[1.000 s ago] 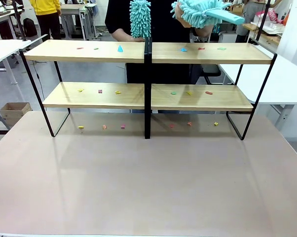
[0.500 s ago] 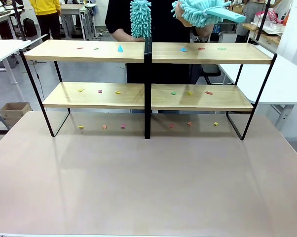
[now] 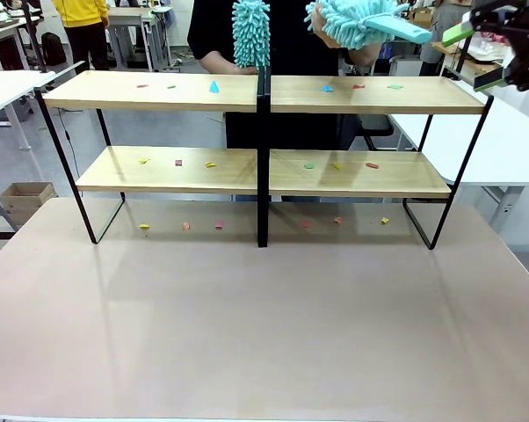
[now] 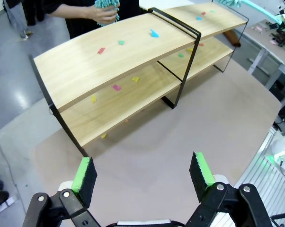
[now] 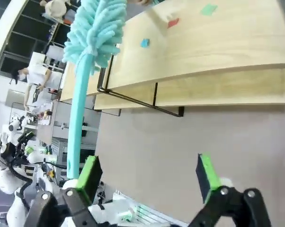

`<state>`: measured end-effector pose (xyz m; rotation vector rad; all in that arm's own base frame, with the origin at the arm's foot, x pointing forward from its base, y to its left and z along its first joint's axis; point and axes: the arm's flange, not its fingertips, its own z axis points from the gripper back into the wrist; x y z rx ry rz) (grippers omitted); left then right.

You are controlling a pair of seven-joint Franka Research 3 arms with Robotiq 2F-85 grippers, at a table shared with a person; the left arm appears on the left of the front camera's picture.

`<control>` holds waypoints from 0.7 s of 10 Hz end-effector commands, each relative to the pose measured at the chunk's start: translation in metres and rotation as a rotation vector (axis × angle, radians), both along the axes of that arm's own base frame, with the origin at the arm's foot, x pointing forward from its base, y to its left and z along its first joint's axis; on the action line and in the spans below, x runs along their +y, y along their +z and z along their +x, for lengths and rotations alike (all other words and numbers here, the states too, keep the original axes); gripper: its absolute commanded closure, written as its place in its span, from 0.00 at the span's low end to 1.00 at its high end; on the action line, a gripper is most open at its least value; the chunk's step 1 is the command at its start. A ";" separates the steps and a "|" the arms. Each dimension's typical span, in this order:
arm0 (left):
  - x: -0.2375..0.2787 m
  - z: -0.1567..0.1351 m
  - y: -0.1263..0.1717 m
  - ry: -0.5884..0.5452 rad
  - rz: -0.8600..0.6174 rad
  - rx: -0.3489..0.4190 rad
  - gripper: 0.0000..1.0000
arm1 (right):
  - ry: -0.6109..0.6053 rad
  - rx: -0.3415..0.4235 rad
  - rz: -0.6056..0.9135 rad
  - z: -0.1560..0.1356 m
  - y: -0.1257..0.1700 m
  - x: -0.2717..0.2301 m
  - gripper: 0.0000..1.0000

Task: Clean the shelves.
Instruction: Pick up the Duster when the human hands it over.

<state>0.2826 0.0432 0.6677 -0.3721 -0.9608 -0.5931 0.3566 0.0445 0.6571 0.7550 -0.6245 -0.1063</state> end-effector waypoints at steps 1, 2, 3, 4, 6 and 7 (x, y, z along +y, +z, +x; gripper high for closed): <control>0.000 0.000 0.000 0.000 -0.002 0.000 0.00 | -0.006 0.021 0.101 -0.011 0.014 -0.012 0.00; 0.000 0.000 0.000 0.000 -0.002 0.000 0.00 | 0.060 0.070 0.226 0.010 0.023 -0.016 0.00; 0.000 0.000 0.000 0.000 -0.002 0.000 0.00 | 0.140 0.114 0.299 0.030 0.031 -0.011 0.00; 0.000 0.000 0.000 0.000 -0.002 0.000 0.00 | 0.187 0.142 0.367 0.049 0.042 -0.005 0.00; 0.000 0.000 0.000 0.000 -0.002 0.000 0.00 | 0.223 0.259 0.380 0.087 0.049 0.020 0.00; 0.000 0.000 0.000 0.000 -0.002 0.000 0.00 | 0.224 0.301 0.397 0.105 0.043 0.030 0.00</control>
